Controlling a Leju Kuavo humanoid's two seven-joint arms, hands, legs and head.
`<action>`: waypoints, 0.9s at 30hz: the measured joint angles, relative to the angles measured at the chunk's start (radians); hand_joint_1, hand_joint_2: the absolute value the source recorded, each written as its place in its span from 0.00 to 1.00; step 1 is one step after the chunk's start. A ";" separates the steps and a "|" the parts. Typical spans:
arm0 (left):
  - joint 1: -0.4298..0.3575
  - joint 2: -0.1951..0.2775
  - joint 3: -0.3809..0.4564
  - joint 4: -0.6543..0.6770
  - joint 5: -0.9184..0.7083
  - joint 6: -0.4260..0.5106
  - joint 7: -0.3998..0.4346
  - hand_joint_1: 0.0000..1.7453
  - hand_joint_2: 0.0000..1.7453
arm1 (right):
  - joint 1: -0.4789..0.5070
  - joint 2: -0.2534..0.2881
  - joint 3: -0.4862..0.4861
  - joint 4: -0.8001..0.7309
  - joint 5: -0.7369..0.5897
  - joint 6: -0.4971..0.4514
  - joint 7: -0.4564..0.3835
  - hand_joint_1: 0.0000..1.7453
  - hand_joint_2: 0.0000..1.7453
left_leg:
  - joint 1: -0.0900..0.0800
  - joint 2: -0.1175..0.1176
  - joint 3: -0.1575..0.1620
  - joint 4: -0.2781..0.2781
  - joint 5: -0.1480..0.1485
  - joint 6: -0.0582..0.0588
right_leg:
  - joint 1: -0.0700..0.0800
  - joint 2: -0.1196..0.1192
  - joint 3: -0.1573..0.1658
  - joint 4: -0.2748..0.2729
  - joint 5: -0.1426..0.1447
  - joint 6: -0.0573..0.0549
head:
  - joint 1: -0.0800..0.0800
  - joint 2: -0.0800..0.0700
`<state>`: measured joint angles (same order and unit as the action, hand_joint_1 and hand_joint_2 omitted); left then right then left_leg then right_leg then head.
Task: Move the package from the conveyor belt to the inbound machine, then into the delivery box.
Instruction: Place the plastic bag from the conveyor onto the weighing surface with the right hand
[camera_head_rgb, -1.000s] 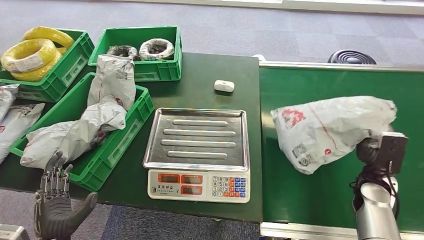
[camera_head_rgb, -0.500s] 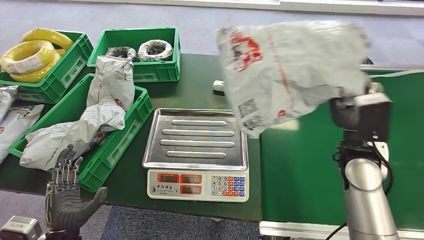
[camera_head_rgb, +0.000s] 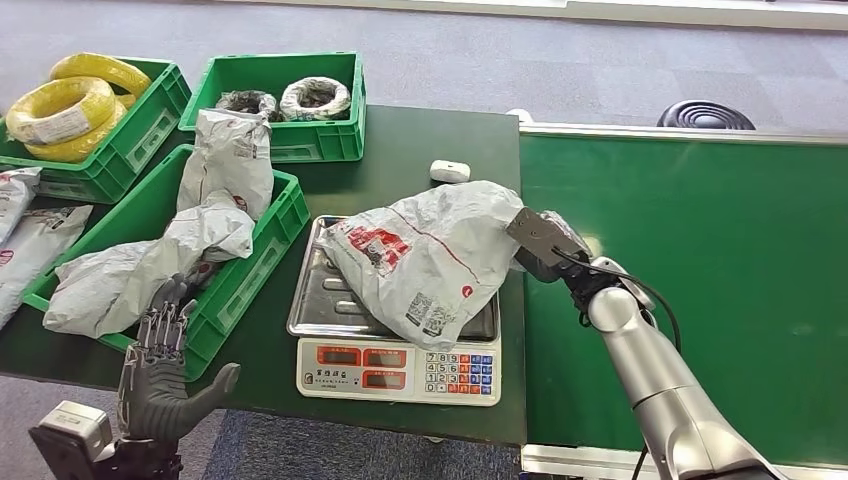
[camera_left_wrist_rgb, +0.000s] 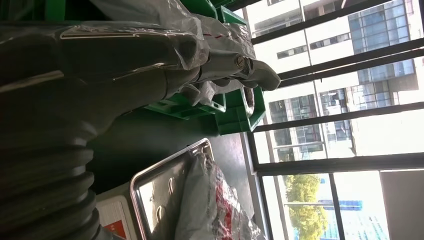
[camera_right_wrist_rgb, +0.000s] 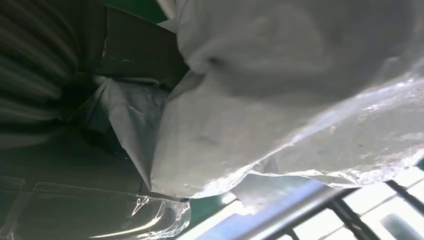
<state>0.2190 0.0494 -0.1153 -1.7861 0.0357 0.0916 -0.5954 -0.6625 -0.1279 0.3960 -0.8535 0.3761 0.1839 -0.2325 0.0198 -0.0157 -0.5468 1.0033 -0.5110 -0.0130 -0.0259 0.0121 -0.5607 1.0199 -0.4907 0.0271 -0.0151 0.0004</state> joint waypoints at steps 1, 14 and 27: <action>0.000 -0.005 0.001 0.000 -0.005 -0.005 0.001 0.00 1.00 | 0.000 0.008 0.001 0.003 0.010 -0.012 -0.058 1.00 1.00 | 0.000 0.000 0.000 0.000 0.000 0.000 | 0.000 0.000 0.000 0.000 0.000 0.000 | 0.000 0.000; -0.064 -0.028 -0.026 0.009 -0.162 0.013 0.024 0.00 1.00 | 0.030 0.098 0.000 -0.131 0.046 -0.096 -0.269 0.00 1.00 | 0.000 0.000 0.001 0.000 0.000 0.000 | 0.000 0.000 0.000 0.000 0.000 0.000 | 0.000 0.000; -0.461 -0.067 -0.253 0.313 -0.452 0.026 0.312 0.00 1.00 | 0.079 0.125 0.006 -0.169 0.097 -0.147 -0.265 0.00 1.00 | 0.000 -0.001 0.000 0.001 0.001 0.000 | 0.000 -0.001 0.000 0.000 0.002 0.000 | 0.000 0.000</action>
<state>-0.2423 -0.0178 -0.3679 -1.4735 -0.4161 0.1174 -0.2832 -0.5836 -0.0031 0.4023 -1.0226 0.4729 0.0371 -0.4976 0.0196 -0.0165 -0.5465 1.0044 -0.5095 -0.0131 -0.0261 0.0115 -0.5609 1.0199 -0.4890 0.0274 -0.0149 0.0004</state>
